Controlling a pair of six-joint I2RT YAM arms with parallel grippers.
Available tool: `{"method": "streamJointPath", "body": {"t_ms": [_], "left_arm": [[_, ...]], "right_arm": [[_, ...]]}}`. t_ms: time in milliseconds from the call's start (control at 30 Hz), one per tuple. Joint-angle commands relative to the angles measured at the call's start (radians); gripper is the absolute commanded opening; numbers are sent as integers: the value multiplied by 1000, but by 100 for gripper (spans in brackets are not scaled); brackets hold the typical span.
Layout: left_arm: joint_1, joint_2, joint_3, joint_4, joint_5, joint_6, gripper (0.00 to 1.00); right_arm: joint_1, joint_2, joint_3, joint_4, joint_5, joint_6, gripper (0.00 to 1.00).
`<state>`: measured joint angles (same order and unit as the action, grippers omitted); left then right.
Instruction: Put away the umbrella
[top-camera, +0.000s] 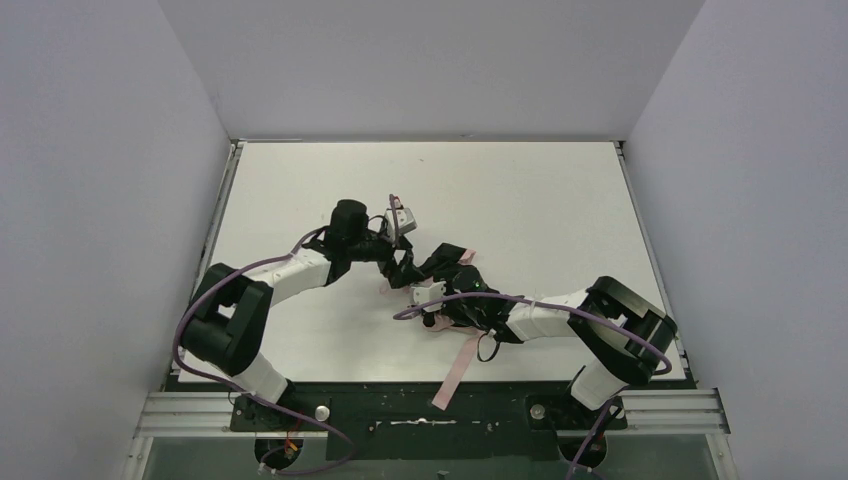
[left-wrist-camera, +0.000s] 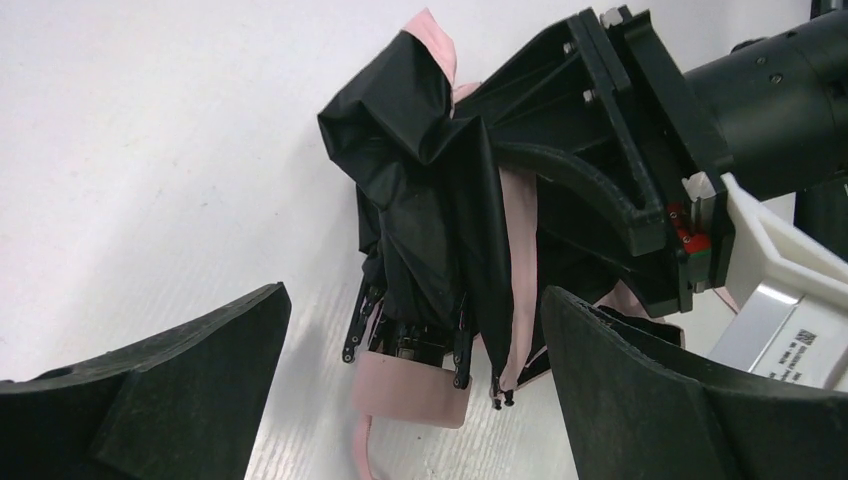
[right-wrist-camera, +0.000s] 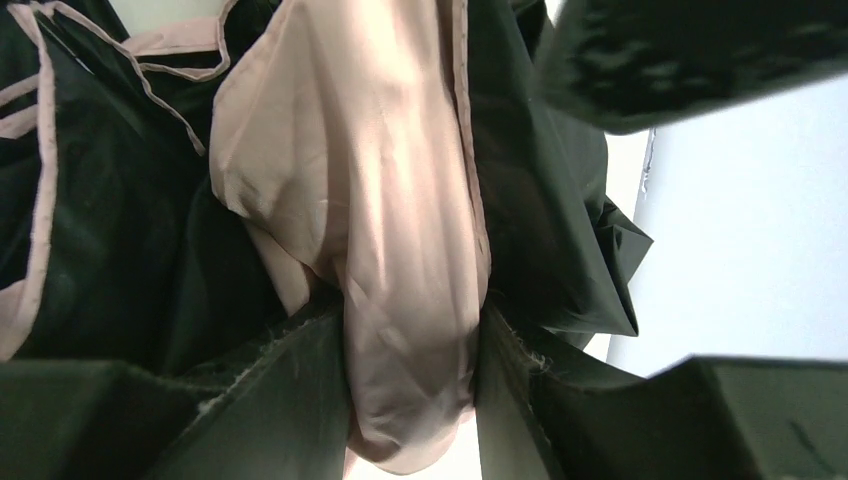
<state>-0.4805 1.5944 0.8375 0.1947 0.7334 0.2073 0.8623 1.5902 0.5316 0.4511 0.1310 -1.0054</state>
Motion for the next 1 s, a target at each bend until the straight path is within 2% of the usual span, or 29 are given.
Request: {"method": "streamJointPath", "body": {"t_ms": [0, 400, 567, 733, 900, 967], "left_arm": [[-1, 52, 52, -52, 95, 50, 96], [-61, 196, 125, -108, 63, 111, 96], [-68, 210, 117, -132, 71, 139, 95], [-89, 210, 117, -209, 35, 215, 77], [-105, 223, 132, -255, 5, 234, 68], [-106, 230, 141, -272, 4, 242, 54]], "right_arm": [[0, -6, -34, -125, 31, 3, 14], [25, -43, -12, -148, 2, 20, 14], [32, -43, -17, -121, 3, 44, 14], [33, -33, -25, -68, 30, 60, 15], [32, -41, -27, -46, 34, 69, 18], [35, -51, -27, -47, 30, 74, 20]]}}
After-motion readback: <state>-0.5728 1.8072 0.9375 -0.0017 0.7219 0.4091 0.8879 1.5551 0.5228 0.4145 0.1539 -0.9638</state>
